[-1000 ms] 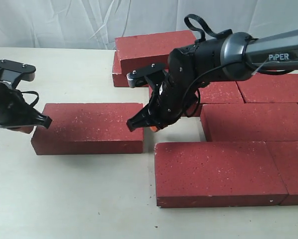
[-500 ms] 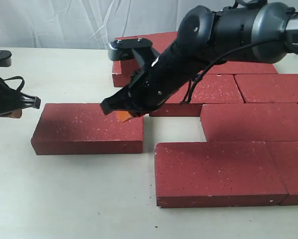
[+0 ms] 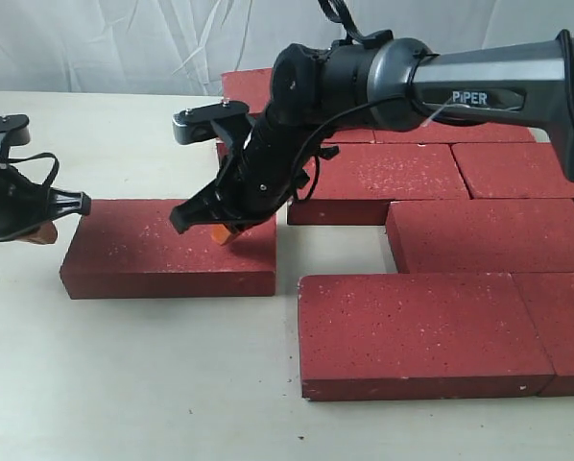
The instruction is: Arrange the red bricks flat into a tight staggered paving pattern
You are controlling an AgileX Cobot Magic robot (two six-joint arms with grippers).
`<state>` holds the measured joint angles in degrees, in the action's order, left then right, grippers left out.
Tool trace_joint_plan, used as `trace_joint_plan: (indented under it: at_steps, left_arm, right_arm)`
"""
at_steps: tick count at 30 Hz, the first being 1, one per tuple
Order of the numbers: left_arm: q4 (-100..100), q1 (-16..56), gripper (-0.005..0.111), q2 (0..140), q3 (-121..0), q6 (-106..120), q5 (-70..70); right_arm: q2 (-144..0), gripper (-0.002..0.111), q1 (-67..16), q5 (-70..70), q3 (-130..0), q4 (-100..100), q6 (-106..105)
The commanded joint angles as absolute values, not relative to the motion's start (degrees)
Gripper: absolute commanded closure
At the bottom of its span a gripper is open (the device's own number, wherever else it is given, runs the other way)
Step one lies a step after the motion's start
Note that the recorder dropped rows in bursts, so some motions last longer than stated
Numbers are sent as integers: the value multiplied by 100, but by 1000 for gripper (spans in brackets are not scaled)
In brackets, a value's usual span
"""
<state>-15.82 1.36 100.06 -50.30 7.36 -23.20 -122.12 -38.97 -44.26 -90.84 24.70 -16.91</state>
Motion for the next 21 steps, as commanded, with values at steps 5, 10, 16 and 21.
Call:
trace_joint_plan:
  at_steps: [5, 10, 16, 21]
  left_arm:
    - [-2498, 116, 107, 9997, -5021, 1489, -2310]
    - [-2757, 116, 107, 10007, -5021, 1701, -2355]
    - [-2878, 116, 107, 10077, -5021, 1746, -2395]
    - [-3003, 116, 107, 10077, -5021, 1946, -2420]
  right_arm:
    - [-12259, 109, -3863, -4567, -9115, 2144, -1570]
    - [-12259, 109, -3863, -4789, -9117, 1780, -1336]
    - [-12259, 109, -3863, -4885, -9117, 1636, -1211]
    - [-12259, 109, -3863, -4961, -9117, 1560, -1168]
